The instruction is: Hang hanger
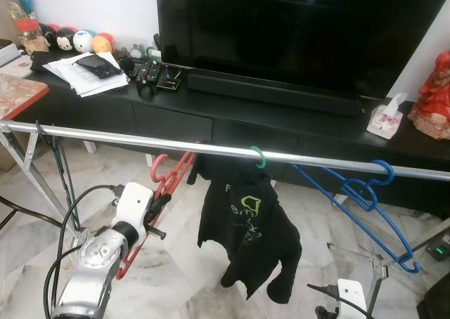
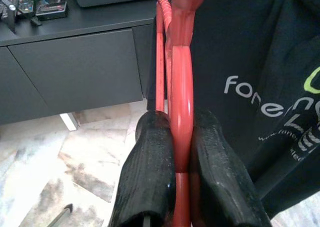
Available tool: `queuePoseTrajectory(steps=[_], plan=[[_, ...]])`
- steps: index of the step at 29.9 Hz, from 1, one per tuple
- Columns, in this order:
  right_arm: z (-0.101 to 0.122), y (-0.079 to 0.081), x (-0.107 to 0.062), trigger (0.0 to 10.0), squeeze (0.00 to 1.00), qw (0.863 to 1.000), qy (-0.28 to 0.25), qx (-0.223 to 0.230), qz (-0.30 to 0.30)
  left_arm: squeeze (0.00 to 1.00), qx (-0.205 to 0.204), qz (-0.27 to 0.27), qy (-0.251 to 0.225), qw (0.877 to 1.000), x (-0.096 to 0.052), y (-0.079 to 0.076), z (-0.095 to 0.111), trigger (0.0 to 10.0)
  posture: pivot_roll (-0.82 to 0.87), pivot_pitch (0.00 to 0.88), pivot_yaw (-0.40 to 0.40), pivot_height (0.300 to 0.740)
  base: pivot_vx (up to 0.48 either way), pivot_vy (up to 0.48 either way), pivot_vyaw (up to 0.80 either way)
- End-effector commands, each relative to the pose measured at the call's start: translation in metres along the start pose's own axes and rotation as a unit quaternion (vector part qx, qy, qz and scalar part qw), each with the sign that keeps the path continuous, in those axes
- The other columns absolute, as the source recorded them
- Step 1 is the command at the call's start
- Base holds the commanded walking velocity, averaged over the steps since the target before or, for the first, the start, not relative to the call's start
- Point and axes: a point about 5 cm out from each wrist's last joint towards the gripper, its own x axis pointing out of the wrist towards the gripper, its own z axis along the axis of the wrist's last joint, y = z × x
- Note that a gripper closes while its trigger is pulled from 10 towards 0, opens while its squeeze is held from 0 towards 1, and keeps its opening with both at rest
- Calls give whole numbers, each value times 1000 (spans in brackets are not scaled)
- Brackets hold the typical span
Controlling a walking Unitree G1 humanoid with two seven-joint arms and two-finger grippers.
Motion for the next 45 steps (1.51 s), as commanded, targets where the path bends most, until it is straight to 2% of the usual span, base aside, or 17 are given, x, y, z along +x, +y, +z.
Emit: queuePoseTrajectory(steps=[1,9,21,28,37,41,45], plan=[[0,-2,0,10000,0,1000,-1,8,-6,0,19,-2,-9,1000,5,4,7,10000,100,0,-85,740,0,0,0],[-4,1,0,10000,0,1000,2,13,-3,0,27,39,-2,999,19,17,12,10000,95,0,-73,740,0,0,0],[1,0,0,10000,0,1000,-5,14,-5,0,34,64,14,997,42,18,16,10000,80,0,-75,740,0,0,0],[2,1,0,10000,0,1000,-6,15,-4,0,21,86,18,996,50,24,19,10000,72,0,-70,740,0,0,0],[4,3,1,10000,0,1000,-8,18,-2,0,-14,150,51,987,60,39,17,10000,66,0,-63,740,0,0,0],[4,4,1,10000,0,1000,-10,19,-1,0,-33,160,72,984,63,40,11,10000,63,0,-60,740,0,0,0],[5,4,1,10000,0,1000,-10,20,0,0,-33,143,107,983,63,34,0,10000,63,0,-57,740,0,0,0]])
